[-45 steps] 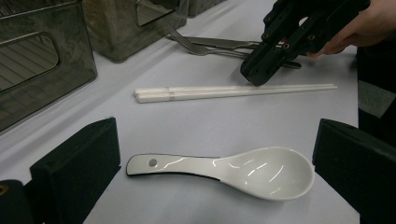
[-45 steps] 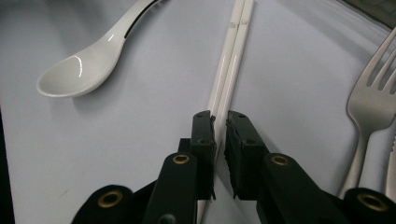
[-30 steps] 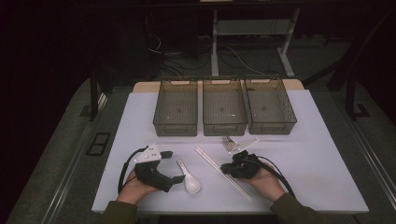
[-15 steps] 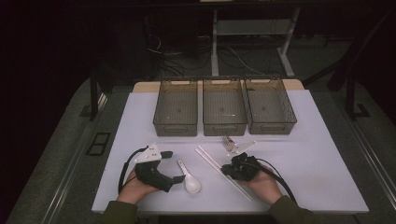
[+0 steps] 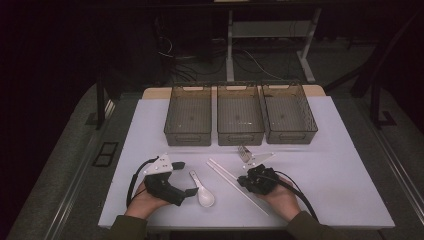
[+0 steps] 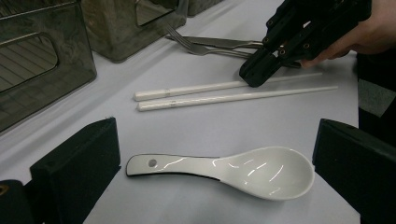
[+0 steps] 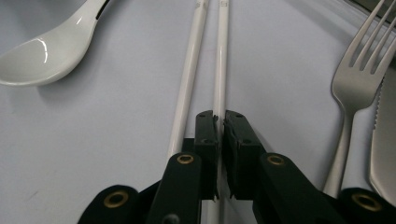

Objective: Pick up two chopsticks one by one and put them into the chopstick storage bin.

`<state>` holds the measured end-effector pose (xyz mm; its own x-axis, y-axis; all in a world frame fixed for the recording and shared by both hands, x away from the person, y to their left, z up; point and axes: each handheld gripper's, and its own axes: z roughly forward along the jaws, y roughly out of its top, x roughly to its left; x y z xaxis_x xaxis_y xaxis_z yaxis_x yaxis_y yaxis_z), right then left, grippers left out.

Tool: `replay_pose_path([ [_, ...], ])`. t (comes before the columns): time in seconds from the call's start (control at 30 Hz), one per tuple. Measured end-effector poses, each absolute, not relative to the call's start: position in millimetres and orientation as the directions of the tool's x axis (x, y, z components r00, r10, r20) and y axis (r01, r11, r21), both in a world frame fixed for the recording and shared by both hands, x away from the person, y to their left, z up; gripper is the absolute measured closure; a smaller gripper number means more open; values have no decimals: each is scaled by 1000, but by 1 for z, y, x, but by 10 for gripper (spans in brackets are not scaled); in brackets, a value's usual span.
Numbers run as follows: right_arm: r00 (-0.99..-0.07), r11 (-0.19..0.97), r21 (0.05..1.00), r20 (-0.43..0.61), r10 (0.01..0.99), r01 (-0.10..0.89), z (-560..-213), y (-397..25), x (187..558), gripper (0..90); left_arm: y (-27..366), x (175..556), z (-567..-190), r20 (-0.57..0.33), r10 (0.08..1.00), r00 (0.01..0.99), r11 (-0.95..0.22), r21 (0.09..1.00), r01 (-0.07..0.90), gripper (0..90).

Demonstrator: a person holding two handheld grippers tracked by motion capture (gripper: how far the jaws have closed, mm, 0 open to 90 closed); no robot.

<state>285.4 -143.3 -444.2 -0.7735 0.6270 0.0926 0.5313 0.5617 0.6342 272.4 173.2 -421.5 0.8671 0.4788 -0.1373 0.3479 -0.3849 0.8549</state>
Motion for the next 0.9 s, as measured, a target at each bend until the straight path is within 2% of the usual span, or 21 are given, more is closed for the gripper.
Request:
replay_pose_path([
  [0.47,-744,504,674,103,660,540,-448,-146,279,853,173,273,-421,-137,478,868,-384,856,347,0],
  [0.9,-736,451,699,160,658,555,-431,-160,284,852,173,272,-421,-133,474,870,-385,858,341,0],
])
